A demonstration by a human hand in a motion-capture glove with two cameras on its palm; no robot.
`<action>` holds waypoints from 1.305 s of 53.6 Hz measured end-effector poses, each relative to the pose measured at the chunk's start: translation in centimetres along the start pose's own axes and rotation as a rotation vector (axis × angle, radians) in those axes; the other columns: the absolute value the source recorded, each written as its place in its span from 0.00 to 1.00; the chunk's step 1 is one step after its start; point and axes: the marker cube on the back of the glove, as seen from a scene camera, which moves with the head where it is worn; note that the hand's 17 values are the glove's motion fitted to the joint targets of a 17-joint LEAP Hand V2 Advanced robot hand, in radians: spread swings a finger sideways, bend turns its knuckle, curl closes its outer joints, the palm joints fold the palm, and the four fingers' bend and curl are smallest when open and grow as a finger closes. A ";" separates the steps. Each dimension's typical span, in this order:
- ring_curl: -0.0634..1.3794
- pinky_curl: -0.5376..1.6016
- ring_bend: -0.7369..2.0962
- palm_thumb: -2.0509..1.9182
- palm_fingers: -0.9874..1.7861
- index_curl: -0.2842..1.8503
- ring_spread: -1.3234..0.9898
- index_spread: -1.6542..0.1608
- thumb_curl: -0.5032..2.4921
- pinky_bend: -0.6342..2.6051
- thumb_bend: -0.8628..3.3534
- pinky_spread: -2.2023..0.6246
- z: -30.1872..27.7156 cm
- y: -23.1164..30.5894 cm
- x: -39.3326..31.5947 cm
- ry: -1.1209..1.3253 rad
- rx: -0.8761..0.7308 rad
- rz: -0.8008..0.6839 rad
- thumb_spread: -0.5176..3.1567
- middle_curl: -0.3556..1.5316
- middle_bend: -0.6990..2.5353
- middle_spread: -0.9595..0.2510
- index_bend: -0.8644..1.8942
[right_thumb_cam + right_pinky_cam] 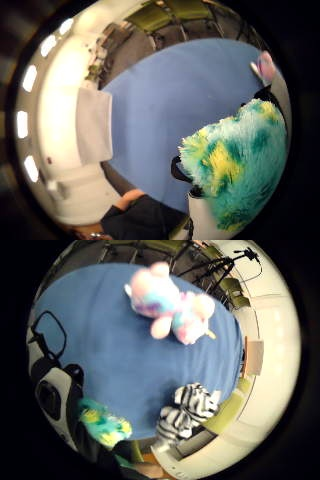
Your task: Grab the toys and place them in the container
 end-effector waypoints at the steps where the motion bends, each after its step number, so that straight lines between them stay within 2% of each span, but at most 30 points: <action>1: 0.39 0.42 0.66 0.66 0.83 0.39 0.39 0.71 0.35 0.39 0.24 0.63 -1.2 -0.3 -0.8 0.006 0.014 -0.010 0.39 0.48 0.47 0.48 0.42; 10: 0.40 0.42 0.67 0.66 0.82 0.44 0.40 0.72 0.38 0.40 0.24 0.62 -11.9 -1.9 -10.0 -0.016 0.154 -0.132 0.37 0.51 0.50 0.50 0.48; 16: 0.40 0.42 0.68 0.66 0.81 0.46 0.40 0.73 0.40 0.41 0.24 0.62 -16.9 -2.5 -16.6 -0.002 0.233 -0.232 0.36 0.52 0.51 0.50 0.49; 20: 0.41 0.43 0.68 0.66 0.80 0.47 0.40 0.73 0.41 0.42 0.23 0.62 -19.2 -1.6 -23.6 -0.026 0.253 -0.436 0.36 0.53 0.51 0.51 0.50; 22: 0.41 0.43 0.69 0.65 0.80 0.48 0.41 0.73 0.42 0.42 0.23 0.62 -19.9 -1.3 -27.4 -0.043 0.251 -0.486 0.35 0.53 0.51 0.51 0.50; 25: 0.41 0.43 0.69 0.66 0.79 0.49 0.41 0.73 0.43 0.42 0.23 0.62 -20.2 -1.6 -31.4 -0.007 0.261 -0.506 0.35 0.53 0.52 0.51 0.50; 29: 0.41 0.43 0.70 0.65 0.79 0.50 0.41 0.73 0.44 0.42 0.24 0.62 -20.5 -0.8 -37.2 -0.087 0.227 -0.623 0.36 0.54 0.52 0.51 0.50; 34: 0.41 0.43 0.70 0.65 0.79 0.51 0.41 0.74 0.45 0.42 0.24 0.62 -19.5 -1.5 -41.4 0.049 0.249 -0.539 0.36 0.54 0.52 0.51 0.50; 37: 0.41 0.43 0.70 0.65 0.78 0.51 0.41 0.74 0.46 0.42 0.24 0.62 -19.2 -1.1 -44.3 -0.017 0.224 -0.551 0.36 0.54 0.52 0.51 0.50; 41: 0.41 0.43 0.71 0.65 0.78 0.52 0.41 0.74 0.47 0.43 0.24 0.62 -18.2 -3.3 -42.1 -0.095 0.192 -0.646 0.36 0.55 0.52 0.51 0.49; 45: 0.41 0.43 0.71 0.65 0.78 0.53 0.41 0.74 0.48 0.43 0.24 0.62 -16.6 -5.1 -40.6 0.001 0.196 -0.713 0.36 0.55 0.52 0.52 0.49; 48: 0.41 0.43 0.71 0.65 0.78 0.53 0.41 0.74 0.49 0.43 0.24 0.62 -15.9 -5.0 -42.0 -0.036 0.150 -0.631 0.36 0.55 0.52 0.52 0.49; 52: 0.41 0.43 0.71 0.65 0.78 0.54 0.41 0.74 0.49 0.43 0.23 0.62 -14.4 -4.8 -43.2 -0.048 0.009 -0.508 0.36 0.55 0.52 0.52 0.48; 55: 0.40 0.43 0.70 0.64 0.73 0.54 0.41 0.73 0.49 0.45 0.23 0.62 -13.3 -4.9 -42.8 -0.018 -0.084 -0.508 0.36 0.54 0.51 0.51 0.43; 56: 0.40 0.44 0.71 0.60 0.66 0.51 0.41 0.73 0.46 0.47 0.20 0.63 -13.1 -5.0 -42.7 -0.014 -0.100 -0.510 0.40 0.53 0.48 0.52 0.36; 57: 0.40 0.45 0.70 0.57 0.57 0.51 0.41 0.74 0.45 0.48 0.19 0.64 -12.9 -5.1 -42.5 -0.007 -0.104 -0.512 0.41 0.52 0.46 0.53 0.34; 58: 0.39 0.47 0.67 0.54 0.40 0.50 0.42 0.75 0.43 0.50 0.17 0.64 -12.8 -5.2 -42.1 0.009 -0.096 -0.520 0.40 0.51 0.42 0.57 0.31; 59: 0.41 0.50 0.65 0.53 0.31 0.51 0.43 0.76 0.42 0.52 0.17 0.65 -12.7 -5.4 -41.7 0.031 -0.082 -0.540 0.40 0.51 0.40 0.61 0.32; 62: 0.36 0.48 0.58 0.50 0.27 0.45 0.46 0.76 0.40 0.53 0.18 0.67 -12.8 -5.4 -40.8 0.053 -0.042 -0.595 0.41 0.48 0.37 0.67 0.31; 66: 0.29 0.45 0.54 0.50 0.29 0.40 0.47 0.77 0.37 0.53 0.18 0.69 -13.2 -4.1 -42.4 0.047 -0.015 -0.488 0.41 0.45 0.35 0.71 0.33; 70: 0.26 0.44 0.53 0.49 0.31 0.37 0.47 0.77 0.35 0.52 0.18 0.70 -14.1 -0.6 -44.8 0.034 0.018 -0.530 0.41 0.44 0.34 0.73 0.34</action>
